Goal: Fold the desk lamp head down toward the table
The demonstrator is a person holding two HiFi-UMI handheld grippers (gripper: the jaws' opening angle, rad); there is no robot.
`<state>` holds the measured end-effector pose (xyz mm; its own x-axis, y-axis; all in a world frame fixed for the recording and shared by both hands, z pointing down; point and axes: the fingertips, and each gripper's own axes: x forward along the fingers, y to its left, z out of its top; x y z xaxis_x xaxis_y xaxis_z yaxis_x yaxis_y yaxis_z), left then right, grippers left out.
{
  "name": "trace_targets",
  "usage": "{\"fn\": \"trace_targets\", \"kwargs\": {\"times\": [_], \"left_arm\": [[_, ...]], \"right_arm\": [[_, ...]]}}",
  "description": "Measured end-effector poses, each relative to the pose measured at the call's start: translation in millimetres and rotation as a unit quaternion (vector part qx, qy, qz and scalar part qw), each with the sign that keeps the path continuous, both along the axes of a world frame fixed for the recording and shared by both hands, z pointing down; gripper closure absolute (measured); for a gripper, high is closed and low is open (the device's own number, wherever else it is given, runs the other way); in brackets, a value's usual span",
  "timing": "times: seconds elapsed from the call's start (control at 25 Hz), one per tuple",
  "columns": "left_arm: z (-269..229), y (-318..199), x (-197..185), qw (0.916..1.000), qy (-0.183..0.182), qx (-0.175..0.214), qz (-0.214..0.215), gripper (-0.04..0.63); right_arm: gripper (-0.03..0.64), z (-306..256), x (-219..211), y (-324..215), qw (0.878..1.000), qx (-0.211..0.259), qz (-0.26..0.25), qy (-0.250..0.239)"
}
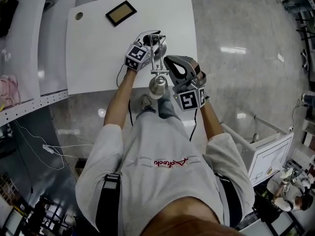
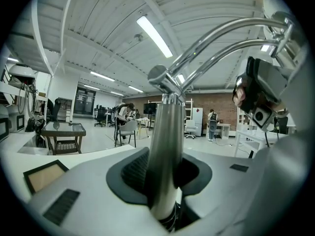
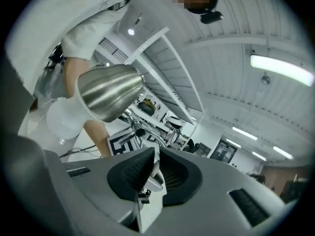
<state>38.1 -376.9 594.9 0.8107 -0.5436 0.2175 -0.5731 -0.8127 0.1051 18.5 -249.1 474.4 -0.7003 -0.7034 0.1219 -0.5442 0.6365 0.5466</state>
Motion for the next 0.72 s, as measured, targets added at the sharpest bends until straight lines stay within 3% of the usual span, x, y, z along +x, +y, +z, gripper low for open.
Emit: {"fn": "trace_targets", "kwargs": {"times": [0.08, 0.24, 0.72], "left_arm": [[0, 1, 0, 1.0000, 0.001, 0.000, -0.001, 0.456], [-1, 0, 0, 1.0000, 0.001, 0.000, -0.001, 0.456], [3, 0, 0, 1.0000, -0.003, -0.004, 0.006, 0.456]], "right_arm": [[0.524, 2, -6, 3, 0.997, 0.044, -0.019, 0.058], [0.469, 1, -16, 6, 0.980, 0.128, -0.048, 0.143], [0.446, 2, -45, 8, 0.946, 0.200, -0.141, 0.213]]}}
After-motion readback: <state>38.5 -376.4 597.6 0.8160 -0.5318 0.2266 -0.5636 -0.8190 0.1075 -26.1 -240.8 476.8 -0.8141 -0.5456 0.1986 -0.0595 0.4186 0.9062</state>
